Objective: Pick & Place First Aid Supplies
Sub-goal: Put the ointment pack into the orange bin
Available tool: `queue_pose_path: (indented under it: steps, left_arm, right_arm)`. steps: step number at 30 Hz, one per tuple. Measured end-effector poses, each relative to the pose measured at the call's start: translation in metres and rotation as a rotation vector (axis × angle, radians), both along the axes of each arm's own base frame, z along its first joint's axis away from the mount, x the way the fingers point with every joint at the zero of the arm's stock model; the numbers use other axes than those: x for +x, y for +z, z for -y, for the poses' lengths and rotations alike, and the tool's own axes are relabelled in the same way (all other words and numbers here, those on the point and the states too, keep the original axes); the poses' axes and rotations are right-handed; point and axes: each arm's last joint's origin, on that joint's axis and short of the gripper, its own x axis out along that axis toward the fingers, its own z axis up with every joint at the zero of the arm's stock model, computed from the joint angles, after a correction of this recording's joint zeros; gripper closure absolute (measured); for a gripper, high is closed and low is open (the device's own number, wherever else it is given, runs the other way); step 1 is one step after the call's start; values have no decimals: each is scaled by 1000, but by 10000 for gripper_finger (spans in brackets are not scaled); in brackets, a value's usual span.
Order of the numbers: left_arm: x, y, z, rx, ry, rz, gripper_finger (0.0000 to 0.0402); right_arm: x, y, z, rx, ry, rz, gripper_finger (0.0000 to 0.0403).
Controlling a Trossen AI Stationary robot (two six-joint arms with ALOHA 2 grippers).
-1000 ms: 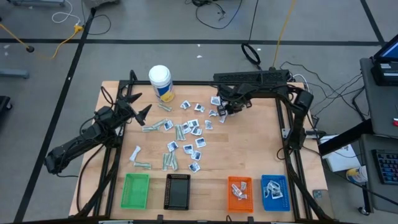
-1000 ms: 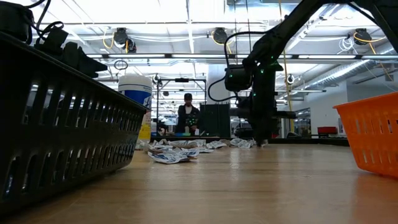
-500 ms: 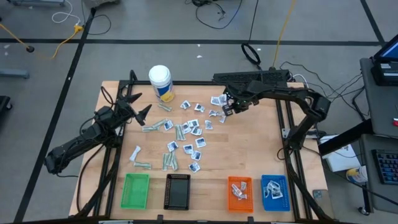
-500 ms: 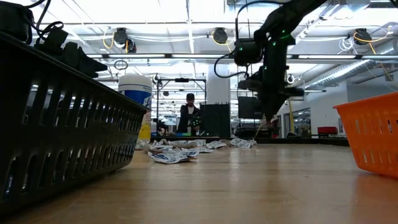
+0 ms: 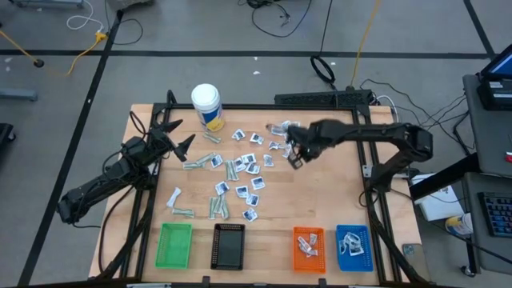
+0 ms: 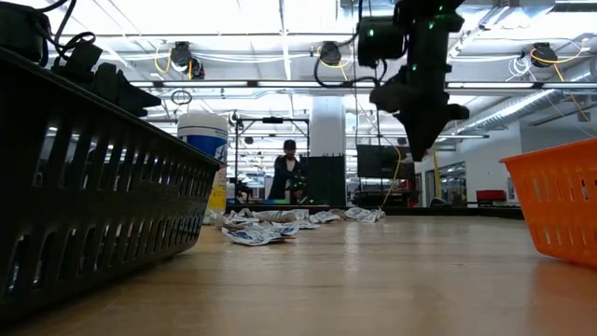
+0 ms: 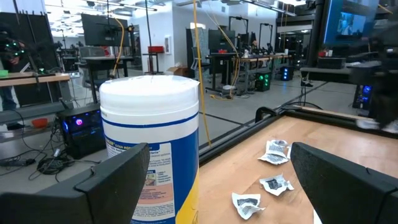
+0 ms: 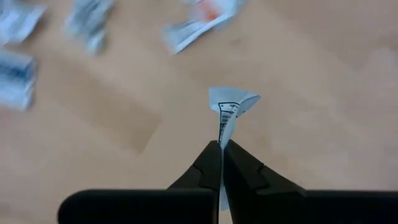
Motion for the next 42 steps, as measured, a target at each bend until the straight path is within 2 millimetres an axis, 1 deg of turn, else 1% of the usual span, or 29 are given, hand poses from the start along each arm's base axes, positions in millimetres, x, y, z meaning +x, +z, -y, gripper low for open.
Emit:
queue_pose_path:
  steps: [4,8,12,15,20,25,29,31,37,42]
  left_arm:
    - [0,0,0,0,0,-1,5]
    - [0,0,0,0,0,-1,5]
    - [0,0,0,0,0,0,5]
    - [0,0,0,0,0,0,5]
    - [0,0,0,0,0,0,5]
    - [0,0,0,0,0,0,5]
    - [0,0,0,0,0,0,5]
    - [0,0,0,0,0,-1,5]
    - [0,0,0,0,0,0,5]
    - [0,0,0,0,0,-1,5]
  right_arm:
    - [7,0,-42,4,114,9,402]
    - [9,0,-87,13,210,28,402]
    - [5,1,-131,29,293,54,401]
    - [-1,1,-160,43,357,82,402]
    - [-12,2,-199,69,456,126,401]
    - [-23,3,-224,86,542,157,401]
    - [-29,4,-238,97,590,177,400]
    - [-28,2,-244,108,606,203,400]
    - [-19,-15,-267,132,645,252,400]
    - [-15,-35,-285,162,682,237,400]
